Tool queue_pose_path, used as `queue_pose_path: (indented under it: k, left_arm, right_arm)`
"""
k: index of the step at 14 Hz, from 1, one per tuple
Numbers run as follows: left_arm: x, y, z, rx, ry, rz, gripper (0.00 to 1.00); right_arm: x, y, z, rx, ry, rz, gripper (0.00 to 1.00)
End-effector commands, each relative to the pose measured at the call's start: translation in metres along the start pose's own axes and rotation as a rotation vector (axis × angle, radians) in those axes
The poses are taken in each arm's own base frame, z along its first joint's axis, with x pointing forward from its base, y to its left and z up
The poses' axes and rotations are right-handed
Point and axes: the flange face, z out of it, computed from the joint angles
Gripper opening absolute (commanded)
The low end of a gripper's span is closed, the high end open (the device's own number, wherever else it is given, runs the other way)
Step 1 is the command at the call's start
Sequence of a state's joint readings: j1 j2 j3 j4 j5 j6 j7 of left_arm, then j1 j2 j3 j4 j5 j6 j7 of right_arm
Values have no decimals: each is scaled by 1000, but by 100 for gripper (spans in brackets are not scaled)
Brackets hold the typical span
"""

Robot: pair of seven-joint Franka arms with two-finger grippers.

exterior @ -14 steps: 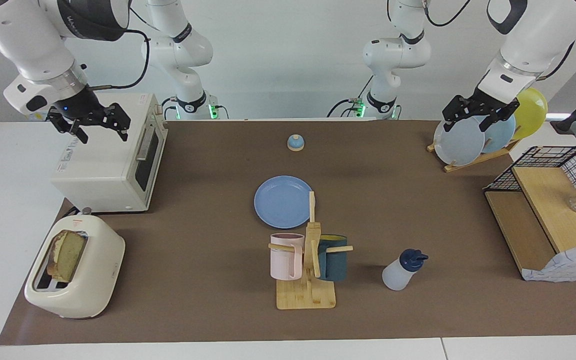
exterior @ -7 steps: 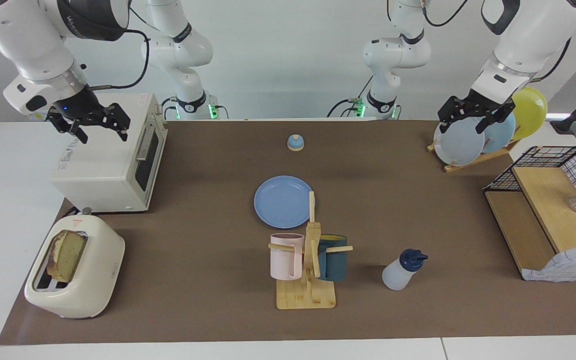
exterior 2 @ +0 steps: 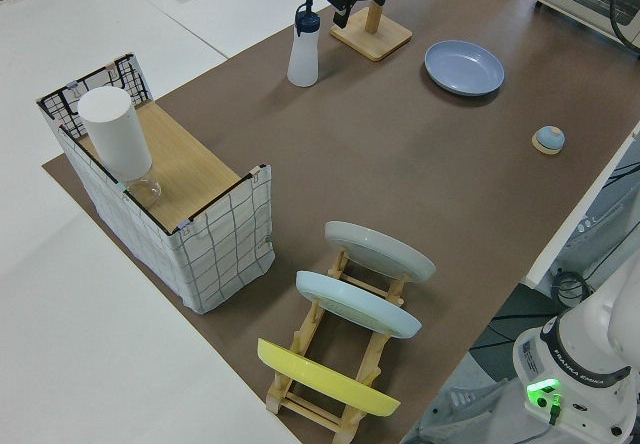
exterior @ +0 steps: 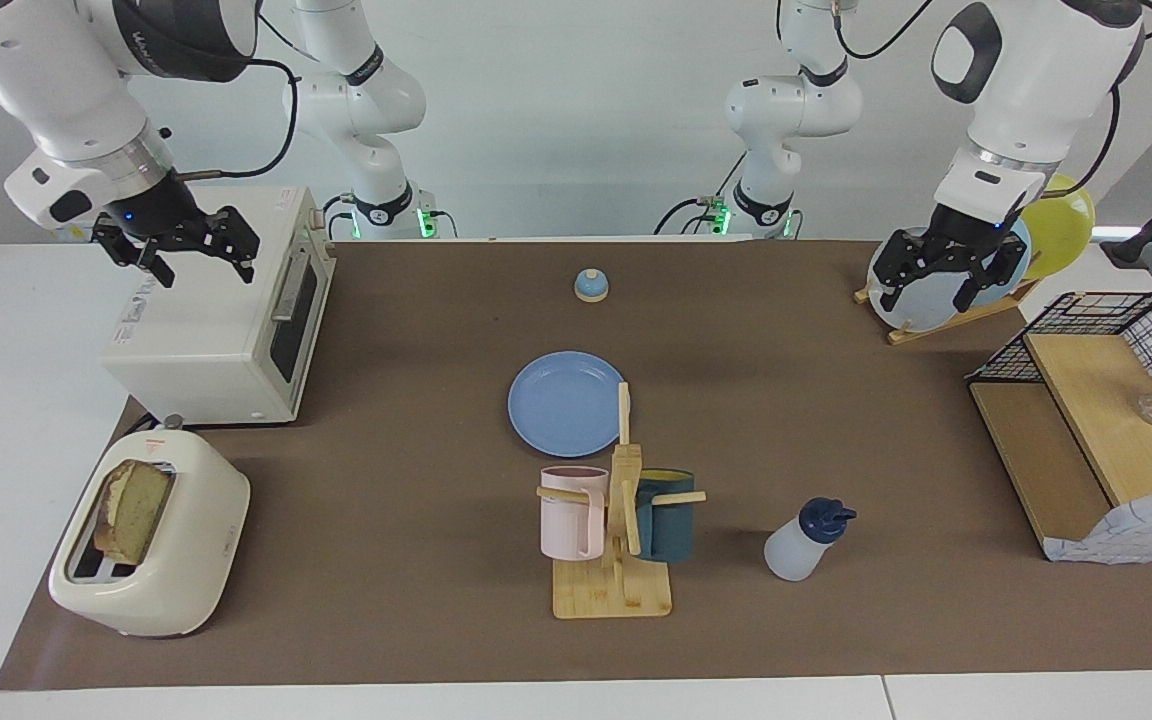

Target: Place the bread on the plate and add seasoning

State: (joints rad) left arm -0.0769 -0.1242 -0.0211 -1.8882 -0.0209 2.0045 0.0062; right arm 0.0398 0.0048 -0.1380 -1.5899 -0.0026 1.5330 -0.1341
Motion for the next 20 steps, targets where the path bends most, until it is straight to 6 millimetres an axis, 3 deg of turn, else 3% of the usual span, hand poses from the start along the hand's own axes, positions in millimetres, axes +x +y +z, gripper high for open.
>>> queue_pose_path:
  k: [1,3,5,7,10,13,16,17,19,20]
  left_arm:
    - [-37,24,22,-8,99,39,100]
    - [-45,45,50,-19,152,78,100]
    - [-62,66,89,-36,223,115,100]
    - [-75,86,134,-62,298,119,100]
    - [-79,109,186,-92,369,134,100]
    - [-80,115,221,-106,430,131,100]
    - [-90,123,286,-123,537,68,100]
    - [-80,128,292,-119,543,71,100]
    - [-53,124,299,-66,582,81,100]
    - [-47,120,310,-32,585,78,100]
  right_arm:
    - [-5,8,1,12,-4,28,100]
    - [-6,10,-1,32,2,31,100]
    - [-6,-2,-2,31,1,7,100]
    - [-3,5,1,27,25,-24,100]
    - [31,25,-3,-41,363,6,95]
    - [37,60,-1,-73,495,73,60]
    - [48,54,19,-83,556,68,56]
    - [53,55,24,-88,561,60,59]
    - [82,63,56,-98,552,51,100]
    - [89,67,65,-114,568,28,100]
